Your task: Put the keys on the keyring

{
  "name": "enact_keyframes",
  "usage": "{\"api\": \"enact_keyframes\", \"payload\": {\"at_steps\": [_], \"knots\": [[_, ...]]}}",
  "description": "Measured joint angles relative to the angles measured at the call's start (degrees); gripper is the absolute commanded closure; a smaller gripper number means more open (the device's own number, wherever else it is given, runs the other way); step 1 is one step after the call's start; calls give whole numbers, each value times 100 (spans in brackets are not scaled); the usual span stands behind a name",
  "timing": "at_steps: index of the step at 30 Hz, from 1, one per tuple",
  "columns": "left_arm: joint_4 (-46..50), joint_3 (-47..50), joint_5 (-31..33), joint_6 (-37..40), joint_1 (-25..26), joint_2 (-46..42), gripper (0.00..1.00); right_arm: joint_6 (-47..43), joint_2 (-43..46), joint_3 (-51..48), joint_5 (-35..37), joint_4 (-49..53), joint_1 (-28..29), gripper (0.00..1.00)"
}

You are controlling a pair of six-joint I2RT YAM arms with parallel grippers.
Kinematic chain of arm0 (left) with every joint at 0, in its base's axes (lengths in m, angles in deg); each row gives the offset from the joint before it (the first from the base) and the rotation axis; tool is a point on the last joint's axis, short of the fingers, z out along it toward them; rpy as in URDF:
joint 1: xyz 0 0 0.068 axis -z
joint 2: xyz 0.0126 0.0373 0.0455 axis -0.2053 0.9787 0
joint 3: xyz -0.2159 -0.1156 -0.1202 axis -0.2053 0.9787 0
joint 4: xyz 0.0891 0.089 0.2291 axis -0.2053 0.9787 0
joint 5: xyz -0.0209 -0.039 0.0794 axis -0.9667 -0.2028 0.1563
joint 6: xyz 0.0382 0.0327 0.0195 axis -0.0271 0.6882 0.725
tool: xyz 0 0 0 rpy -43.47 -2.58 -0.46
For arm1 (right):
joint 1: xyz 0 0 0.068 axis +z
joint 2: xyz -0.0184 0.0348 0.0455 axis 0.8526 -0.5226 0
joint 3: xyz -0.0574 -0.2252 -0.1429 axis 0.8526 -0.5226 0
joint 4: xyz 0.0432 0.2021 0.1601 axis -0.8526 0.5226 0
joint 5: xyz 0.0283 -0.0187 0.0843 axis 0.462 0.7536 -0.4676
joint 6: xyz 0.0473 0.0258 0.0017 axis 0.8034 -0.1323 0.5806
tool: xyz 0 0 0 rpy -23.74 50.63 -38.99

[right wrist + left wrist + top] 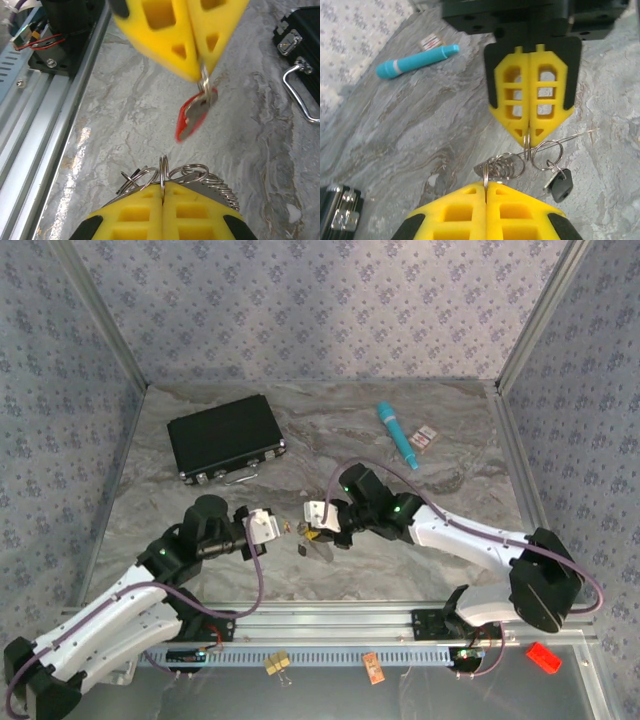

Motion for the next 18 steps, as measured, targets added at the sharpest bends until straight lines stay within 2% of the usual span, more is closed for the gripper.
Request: {"api": "enact_keyframes", "payload": {"at_steps": [10, 18], "knots": [[-48, 28, -511, 1362, 0, 315, 100, -162, -306, 275, -319, 378, 0, 100], [-50, 26, -597, 1937, 76, 544, 100, -262, -411, 387, -385, 466, 0, 100]]}}
